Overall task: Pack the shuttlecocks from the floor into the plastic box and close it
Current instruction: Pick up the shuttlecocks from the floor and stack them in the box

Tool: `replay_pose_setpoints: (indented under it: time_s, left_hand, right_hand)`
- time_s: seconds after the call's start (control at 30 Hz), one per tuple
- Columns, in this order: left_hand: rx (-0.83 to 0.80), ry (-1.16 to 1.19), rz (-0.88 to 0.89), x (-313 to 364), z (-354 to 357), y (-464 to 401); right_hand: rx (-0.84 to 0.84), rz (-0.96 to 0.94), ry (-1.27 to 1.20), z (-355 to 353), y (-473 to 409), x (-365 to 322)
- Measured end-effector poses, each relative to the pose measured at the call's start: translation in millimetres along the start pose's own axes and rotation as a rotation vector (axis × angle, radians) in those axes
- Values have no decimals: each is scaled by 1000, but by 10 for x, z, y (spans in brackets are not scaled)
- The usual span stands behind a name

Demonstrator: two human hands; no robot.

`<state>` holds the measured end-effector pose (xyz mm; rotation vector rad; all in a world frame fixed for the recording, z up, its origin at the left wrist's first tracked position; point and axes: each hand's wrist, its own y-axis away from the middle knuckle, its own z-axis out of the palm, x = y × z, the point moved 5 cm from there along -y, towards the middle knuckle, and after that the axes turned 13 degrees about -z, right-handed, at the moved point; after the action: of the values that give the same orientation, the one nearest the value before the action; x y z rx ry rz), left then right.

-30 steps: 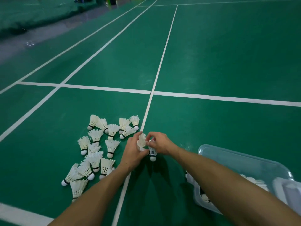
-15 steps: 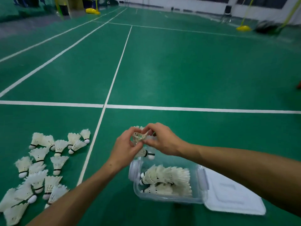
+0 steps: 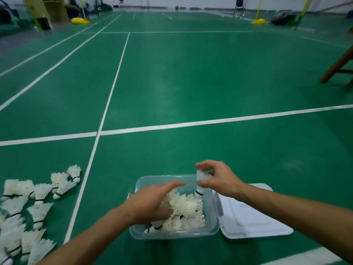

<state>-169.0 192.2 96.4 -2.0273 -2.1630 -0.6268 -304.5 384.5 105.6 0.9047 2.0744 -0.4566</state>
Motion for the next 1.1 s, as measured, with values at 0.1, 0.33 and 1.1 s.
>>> replay_pose_setpoints:
  time_s: [0.1, 0.33, 1.1]
  left_hand:
    - [-103, -121, 76, 116, 143, -123]
    - [-115, -226, 158, 288, 284, -324]
    - [-424, -350, 88, 395, 516, -783]
  right_hand:
    - [45, -35, -46, 8, 50, 156]
    - [204, -129, -83, 19, 322, 395]
    - [0, -189, 171, 64, 524, 644]
